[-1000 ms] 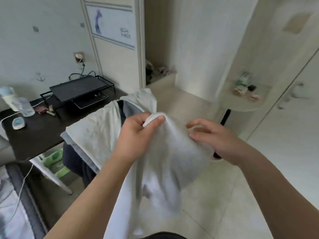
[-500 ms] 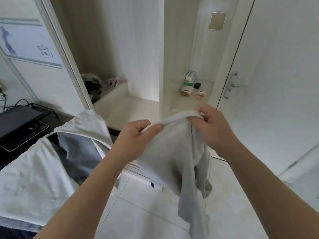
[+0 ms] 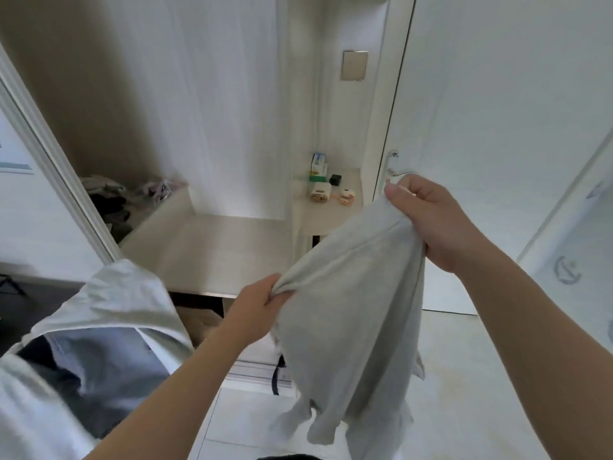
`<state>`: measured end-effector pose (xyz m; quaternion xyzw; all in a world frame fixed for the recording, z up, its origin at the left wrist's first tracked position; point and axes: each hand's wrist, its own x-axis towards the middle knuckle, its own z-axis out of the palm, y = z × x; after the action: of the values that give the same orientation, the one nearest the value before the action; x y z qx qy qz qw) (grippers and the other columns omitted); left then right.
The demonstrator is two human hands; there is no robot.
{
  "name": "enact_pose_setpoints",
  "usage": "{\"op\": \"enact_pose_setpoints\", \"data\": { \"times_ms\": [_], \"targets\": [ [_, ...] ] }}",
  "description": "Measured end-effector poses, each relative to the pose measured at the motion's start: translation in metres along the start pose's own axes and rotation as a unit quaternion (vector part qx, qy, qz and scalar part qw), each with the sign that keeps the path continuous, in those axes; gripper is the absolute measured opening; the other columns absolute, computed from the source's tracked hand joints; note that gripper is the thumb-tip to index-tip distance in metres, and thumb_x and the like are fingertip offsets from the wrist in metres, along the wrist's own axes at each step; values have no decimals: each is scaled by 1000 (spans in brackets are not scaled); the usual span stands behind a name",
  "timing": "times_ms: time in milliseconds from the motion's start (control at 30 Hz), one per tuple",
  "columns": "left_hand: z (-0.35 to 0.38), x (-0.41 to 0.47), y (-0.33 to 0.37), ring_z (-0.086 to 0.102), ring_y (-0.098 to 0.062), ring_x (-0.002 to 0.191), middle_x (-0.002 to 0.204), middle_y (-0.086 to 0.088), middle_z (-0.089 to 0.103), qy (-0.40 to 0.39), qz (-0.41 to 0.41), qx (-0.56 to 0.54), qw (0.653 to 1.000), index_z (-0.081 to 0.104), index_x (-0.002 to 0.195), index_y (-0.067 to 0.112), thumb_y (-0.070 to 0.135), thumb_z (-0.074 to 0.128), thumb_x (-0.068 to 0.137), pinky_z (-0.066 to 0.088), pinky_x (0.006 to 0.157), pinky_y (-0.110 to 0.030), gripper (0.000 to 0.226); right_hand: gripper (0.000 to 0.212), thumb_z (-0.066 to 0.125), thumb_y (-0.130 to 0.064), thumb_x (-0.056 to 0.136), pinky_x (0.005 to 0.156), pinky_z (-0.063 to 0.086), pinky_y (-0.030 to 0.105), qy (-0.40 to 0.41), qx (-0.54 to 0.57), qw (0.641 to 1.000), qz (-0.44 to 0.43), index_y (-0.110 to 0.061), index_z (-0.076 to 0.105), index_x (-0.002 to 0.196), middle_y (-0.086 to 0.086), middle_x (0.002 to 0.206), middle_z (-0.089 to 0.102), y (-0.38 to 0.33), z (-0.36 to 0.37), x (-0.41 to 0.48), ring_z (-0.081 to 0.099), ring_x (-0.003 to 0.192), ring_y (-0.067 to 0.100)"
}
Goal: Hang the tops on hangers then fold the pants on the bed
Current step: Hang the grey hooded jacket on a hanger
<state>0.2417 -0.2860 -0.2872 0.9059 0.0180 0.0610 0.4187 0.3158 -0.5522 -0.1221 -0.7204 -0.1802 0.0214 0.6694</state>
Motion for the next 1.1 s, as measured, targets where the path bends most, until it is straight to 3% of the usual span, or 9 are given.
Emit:
{"op": "enact_pose_setpoints", "data": {
  "times_ms": [133, 300, 433, 600, 700, 833, 933, 1033, 1100],
  "targets": [
    [-33, 9, 28, 55, -9, 67, 73, 7, 60, 56, 88, -43, 994, 55, 80, 31, 60, 47, 86, 38, 58, -19, 32, 27, 77, -37, 86, 54, 46, 23, -100, -154, 979, 88, -20, 60, 98, 1, 78, 67, 23, 11, -8, 60, 64, 15],
    [-57, 4, 68, 53, -2, 63, 69, 14, 58, 30, 209, -75, 975, 59, 77, 40, 39, 54, 93, 37, 56, -11, 16, 75, 91, -43, 69, 87, 56, 22, -260, -208, 928, 169, -53, 47, 129, -22, 124, 60, 73, 71, -36, 63, 107, -3],
    [-85, 10, 74, 50, -1, 63, 68, 13, 54, 45, 255, -45, 965, 52, 73, 39, 28, 52, 92, 35, 56, -10, 22, 49, 75, -37, 89, 107, 47, 37, -275, -249, 896, 245, -29, 59, 135, -8, 132, 64, 120, 120, -66, 59, 121, 14],
    [-113, 37, 31, 40, -9, 61, 64, 8, 45, 169, 145, -38, 974, 43, 69, 24, 15, 54, 96, 30, 57, -23, 31, 21, 65, -39, 95, 84, 52, 31, -165, -253, 933, 195, -20, 70, 101, -3, 103, 72, 103, 139, -52, 68, 96, 17],
    [-120, 39, -1, 50, -12, 77, 92, -5, 64, 205, 39, -32, 977, 59, 98, 10, 15, 57, 97, 32, 64, -21, 5, 18, 70, -43, 90, 71, 56, 29, -85, -137, 973, 163, -25, 72, 93, -6, 86, 76, 74, 154, -31, 74, 77, 11],
    [-99, -8, -28, 53, -15, 109, 120, 9, 57, 279, 5, -109, 954, 53, 128, 23, 38, 67, 93, 42, 93, -27, 40, 11, 70, -33, 92, 78, 60, 34, -67, -50, 990, 116, -24, 73, 98, -4, 92, 77, 46, 179, -3, 74, 87, 14],
    [-63, -53, -35, 62, -10, 103, 111, 14, 61, 206, -14, -208, 956, 53, 116, 39, 61, 61, 86, 51, 85, -27, 38, 12, 70, -31, 93, 80, 58, 36, -75, -25, 991, 103, -18, 72, 93, 2, 89, 76, 39, 200, 7, 74, 86, 17],
    [-31, -71, -51, 62, -3, 98, 107, 17, 61, 103, -60, -148, 982, 50, 118, 37, 56, 71, 82, 52, 80, -24, 46, 15, 72, -32, 92, 76, 59, 33, -74, 14, 992, 101, -18, 74, 87, 3, 86, 75, 35, 212, 12, 73, 83, 18],
    [-22, -68, -64, 63, -8, 89, 98, 13, 63, 92, -88, -113, 985, 55, 113, 31, 47, 65, 93, 50, 73, -19, 27, 16, 74, -33, 89, 76, 61, 34, -56, 49, 992, 104, -18, 75, 86, 7, 88, 75, 33, 209, 17, 74, 85, 22]
  ]
}}
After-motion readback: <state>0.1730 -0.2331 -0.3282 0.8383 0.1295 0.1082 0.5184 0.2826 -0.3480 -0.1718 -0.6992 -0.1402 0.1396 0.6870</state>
